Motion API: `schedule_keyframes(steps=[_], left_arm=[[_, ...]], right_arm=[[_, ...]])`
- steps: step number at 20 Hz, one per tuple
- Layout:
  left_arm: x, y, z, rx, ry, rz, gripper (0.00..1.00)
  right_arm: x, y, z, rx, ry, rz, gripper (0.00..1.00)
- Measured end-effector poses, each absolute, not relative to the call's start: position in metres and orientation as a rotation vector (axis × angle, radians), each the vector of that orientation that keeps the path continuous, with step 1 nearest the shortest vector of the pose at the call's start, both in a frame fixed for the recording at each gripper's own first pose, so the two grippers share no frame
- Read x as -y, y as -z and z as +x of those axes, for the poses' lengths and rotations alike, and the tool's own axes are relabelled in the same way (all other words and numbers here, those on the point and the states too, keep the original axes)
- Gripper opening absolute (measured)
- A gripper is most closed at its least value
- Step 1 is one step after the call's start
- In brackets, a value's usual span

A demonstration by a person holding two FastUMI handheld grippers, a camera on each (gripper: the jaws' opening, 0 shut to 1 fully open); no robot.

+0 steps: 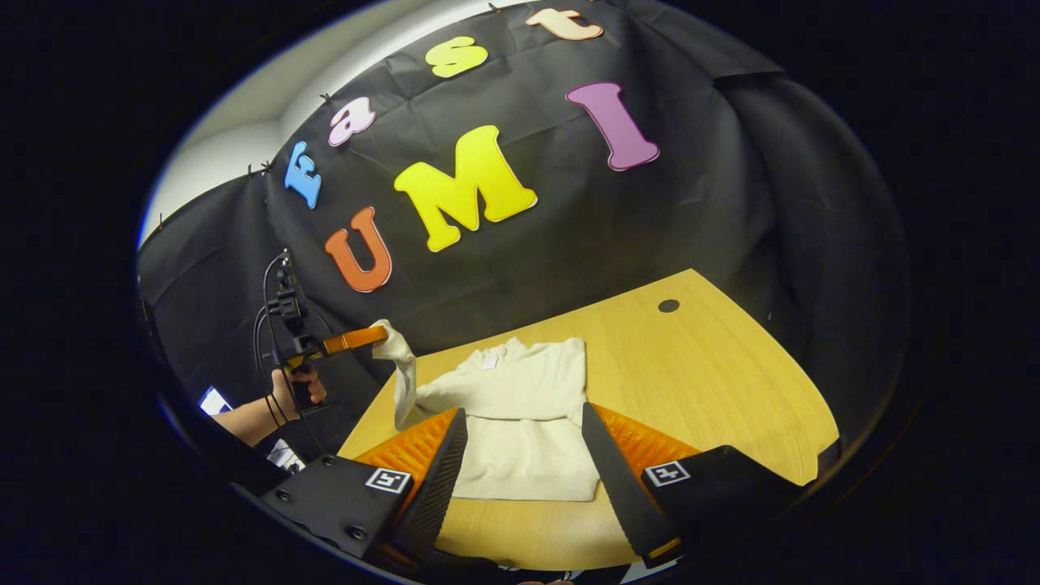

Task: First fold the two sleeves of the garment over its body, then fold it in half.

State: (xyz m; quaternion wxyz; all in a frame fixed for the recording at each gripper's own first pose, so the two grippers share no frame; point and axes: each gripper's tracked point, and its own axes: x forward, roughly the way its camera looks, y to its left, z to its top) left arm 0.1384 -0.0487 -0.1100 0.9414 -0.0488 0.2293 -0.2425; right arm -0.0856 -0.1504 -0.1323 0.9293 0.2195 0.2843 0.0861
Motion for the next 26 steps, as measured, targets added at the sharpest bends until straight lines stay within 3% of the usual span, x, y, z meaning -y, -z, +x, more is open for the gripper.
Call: schedule_keyframes(steps=[9, 26], left_arm=[[0.147, 0.149, 0.170, -0.531, 0.654, -0.076, 0.03], [0.228, 0.333, 0.223, -0.806, 0.627, -0.057, 0.06]], right_arm=[[0.193, 0.137, -0.106, -0.593, -0.047, 0.417, 0.89], [0.208, 0.150, -0.133, -0.710, 0.098, 0.337, 0.89]])
